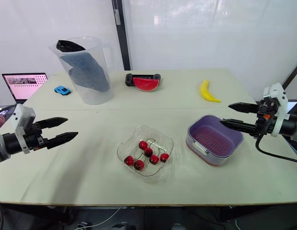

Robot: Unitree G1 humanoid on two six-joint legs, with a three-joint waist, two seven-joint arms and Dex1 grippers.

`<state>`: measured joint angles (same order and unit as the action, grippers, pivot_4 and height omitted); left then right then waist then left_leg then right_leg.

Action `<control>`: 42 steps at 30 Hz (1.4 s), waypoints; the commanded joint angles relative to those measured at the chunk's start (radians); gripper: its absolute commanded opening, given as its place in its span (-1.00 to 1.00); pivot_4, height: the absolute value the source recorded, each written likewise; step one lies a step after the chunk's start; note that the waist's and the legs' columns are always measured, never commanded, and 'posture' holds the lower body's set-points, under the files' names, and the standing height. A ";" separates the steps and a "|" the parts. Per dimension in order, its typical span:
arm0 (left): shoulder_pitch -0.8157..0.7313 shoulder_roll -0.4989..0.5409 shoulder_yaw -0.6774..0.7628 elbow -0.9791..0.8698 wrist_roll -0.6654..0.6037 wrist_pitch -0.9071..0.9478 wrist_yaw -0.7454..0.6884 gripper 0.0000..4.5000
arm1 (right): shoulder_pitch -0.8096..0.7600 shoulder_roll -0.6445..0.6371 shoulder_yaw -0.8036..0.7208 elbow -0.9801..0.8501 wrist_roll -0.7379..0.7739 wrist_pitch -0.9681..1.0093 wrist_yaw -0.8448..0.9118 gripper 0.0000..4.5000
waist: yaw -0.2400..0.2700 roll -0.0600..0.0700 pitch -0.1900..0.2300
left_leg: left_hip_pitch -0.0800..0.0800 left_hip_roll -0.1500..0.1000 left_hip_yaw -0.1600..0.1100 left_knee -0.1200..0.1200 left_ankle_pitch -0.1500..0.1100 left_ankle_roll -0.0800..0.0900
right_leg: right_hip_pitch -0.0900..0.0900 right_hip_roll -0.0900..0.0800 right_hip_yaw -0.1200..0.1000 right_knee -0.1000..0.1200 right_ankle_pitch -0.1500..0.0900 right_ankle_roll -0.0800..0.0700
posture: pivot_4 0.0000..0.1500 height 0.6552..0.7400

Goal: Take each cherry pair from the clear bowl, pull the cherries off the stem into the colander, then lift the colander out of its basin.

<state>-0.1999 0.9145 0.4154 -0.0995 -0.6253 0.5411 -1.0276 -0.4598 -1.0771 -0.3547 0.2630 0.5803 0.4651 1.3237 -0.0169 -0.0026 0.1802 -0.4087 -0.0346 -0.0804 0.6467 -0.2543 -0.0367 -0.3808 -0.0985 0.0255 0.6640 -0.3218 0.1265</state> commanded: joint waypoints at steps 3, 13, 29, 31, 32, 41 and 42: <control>-0.035 0.018 0.050 0.013 -0.019 0.000 0.021 1.00 | -0.022 -0.027 -0.025 0.036 -0.009 -0.046 0.037 0.98 | 0.000 0.000 0.000 | 0.000 0.000 0.000 0.000 0.000 0.000 | 0.000 0.000 0.000 0.000 0.000 0.000 | 1.00 1.00; -0.063 0.037 0.026 0.030 -0.028 0.017 -0.012 1.00 | 0.000 -0.025 -0.048 0.069 -0.016 -0.088 0.053 0.98 | 0.000 0.000 0.000 | 0.000 0.000 0.000 0.000 0.000 0.000 | 0.000 0.000 0.000 0.000 0.000 0.000 | 1.00 1.00; -0.179 0.030 -0.032 0.016 -0.085 0.070 -0.060 1.00 | 0.147 -0.090 -0.099 -0.034 -0.035 0.007 0.009 0.98 | 0.000 0.000 0.000 | 0.000 -0.001 0.000 0.000 0.000 -0.001 | 0.000 0.001 0.000 0.001 0.000 0.000 | 1.00 1.00; -0.166 0.035 -0.029 -0.017 -0.107 0.103 -0.067 1.00 | 0.153 -0.107 -0.104 -0.062 -0.034 0.053 -0.029 0.98 | 0.000 0.000 0.000 | 0.000 -0.001 0.000 0.000 0.000 -0.001 | 0.000 0.001 0.000 0.001 0.000 0.000 | 1.00 1.00; -0.156 0.039 -0.027 -0.037 -0.119 0.119 -0.075 1.00 | 0.159 -0.107 -0.114 -0.092 -0.030 0.061 -0.044 0.98 | -0.001 0.000 0.000 | 0.000 -0.001 0.000 0.000 0.000 -0.001 | 0.000 0.001 0.000 0.001 0.000 0.000 | 1.00 1.00; -0.052 0.035 -0.030 -0.207 -0.222 0.149 -0.166 1.00 | 0.208 -0.147 -0.148 -0.456 0.100 0.267 -0.067 0.98 | 0.001 0.001 0.000 | 0.001 0.001 0.000 0.000 0.000 -0.001 | 0.001 0.001 0.000 0.000 0.000 0.000 | 1.00 1.00; -0.039 0.037 -0.041 -0.221 -0.210 0.135 -0.171 1.00 | 0.187 -0.177 -0.120 -0.460 0.140 0.328 -0.040 0.98 | 0.001 0.001 0.000 | 0.000 0.001 0.000 0.000 0.000 -0.001 | 0.001 0.001 0.000 0.000 0.000 0.000 | 1.00 1.00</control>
<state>-0.2388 0.9422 0.3699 -0.2798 -0.8438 0.7117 -1.1833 -0.2453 -1.2096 -0.4772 -0.1559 0.6717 0.7390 1.2680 -0.0154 -0.0019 0.1803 -0.4082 -0.0329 -0.0806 0.6470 -0.2540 -0.0373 -0.3801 -0.0979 0.0258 0.6643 -0.3218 0.1264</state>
